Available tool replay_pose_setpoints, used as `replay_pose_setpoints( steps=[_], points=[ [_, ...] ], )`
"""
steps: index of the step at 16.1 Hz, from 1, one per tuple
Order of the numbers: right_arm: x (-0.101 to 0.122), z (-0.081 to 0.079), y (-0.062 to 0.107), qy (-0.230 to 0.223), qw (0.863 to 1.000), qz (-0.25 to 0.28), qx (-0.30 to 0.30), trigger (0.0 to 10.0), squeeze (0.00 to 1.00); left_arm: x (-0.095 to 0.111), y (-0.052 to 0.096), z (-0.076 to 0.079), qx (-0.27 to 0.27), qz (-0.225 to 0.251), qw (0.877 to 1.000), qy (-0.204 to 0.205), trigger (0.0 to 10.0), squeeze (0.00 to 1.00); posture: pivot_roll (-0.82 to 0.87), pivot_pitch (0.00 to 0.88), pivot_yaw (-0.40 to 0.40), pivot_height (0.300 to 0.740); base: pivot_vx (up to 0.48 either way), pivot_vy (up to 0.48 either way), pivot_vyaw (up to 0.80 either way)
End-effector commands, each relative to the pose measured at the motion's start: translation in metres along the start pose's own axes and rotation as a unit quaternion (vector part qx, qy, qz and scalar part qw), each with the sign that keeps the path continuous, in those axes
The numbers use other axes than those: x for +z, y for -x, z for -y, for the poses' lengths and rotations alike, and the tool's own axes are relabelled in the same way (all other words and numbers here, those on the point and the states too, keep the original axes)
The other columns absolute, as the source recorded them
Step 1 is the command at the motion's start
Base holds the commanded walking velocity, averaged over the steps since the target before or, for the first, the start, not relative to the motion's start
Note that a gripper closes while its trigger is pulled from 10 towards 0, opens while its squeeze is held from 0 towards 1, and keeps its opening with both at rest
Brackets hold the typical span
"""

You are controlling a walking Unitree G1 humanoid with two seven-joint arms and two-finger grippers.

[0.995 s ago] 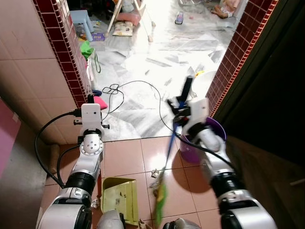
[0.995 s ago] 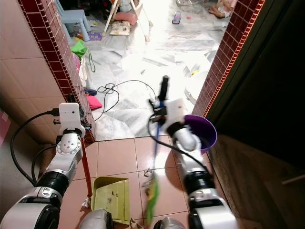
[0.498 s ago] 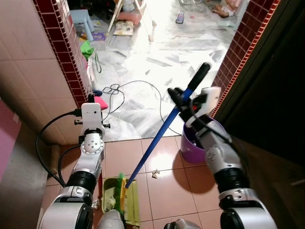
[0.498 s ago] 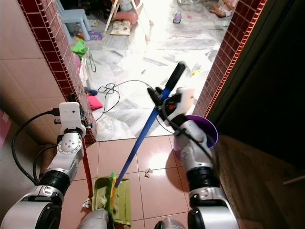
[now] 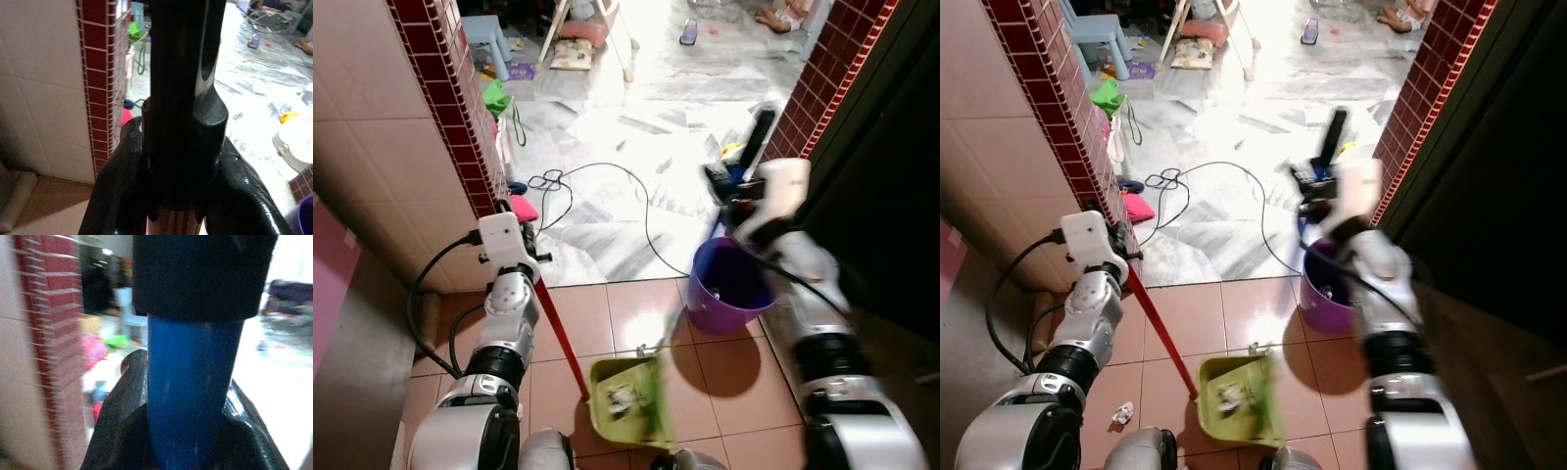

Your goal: Sweep floor

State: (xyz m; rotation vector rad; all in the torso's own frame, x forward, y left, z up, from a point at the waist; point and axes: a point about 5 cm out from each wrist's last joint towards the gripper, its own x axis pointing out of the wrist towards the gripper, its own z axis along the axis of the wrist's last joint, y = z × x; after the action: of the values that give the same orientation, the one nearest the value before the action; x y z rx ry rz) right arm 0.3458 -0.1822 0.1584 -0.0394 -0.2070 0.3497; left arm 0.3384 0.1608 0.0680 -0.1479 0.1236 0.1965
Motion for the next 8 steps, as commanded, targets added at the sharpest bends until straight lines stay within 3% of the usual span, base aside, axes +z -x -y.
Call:
replay_pose_setpoints(
  steps=[1, 5, 8],
  points=[
    [0.01, 0.006, -0.001, 0.016, 0.999, 0.023, -0.016, 10.0, 0.0, 0.012, -0.005, 0.001, -0.005, 0.021, 1.0, 0.0, 10.0, 0.0, -0.13, 0.0, -0.042, 0.74, 0.0, 0.0, 0.0],
    [0.011, 0.024, 0.01, 0.082, 0.996, 0.021, -0.042, 10.0, 0.0, 0.016, -0.008, -0.007, 0.001, 0.03, 0.999, 0.013, 10.0, 0.0, -0.14, 0.0, -0.037, 0.74, 0.0, 0.0, 0.0],
    [-0.006, 0.03, 0.026, 0.085, 0.995, -0.013, -0.056, 10.0, 0.0, 0.031, -0.013, -0.011, 0.012, 0.057, 0.997, 0.042, 10.0, 0.0, -0.14, 0.0, -0.034, 0.74, 0.0, 0.0, 0.0]
  ],
)
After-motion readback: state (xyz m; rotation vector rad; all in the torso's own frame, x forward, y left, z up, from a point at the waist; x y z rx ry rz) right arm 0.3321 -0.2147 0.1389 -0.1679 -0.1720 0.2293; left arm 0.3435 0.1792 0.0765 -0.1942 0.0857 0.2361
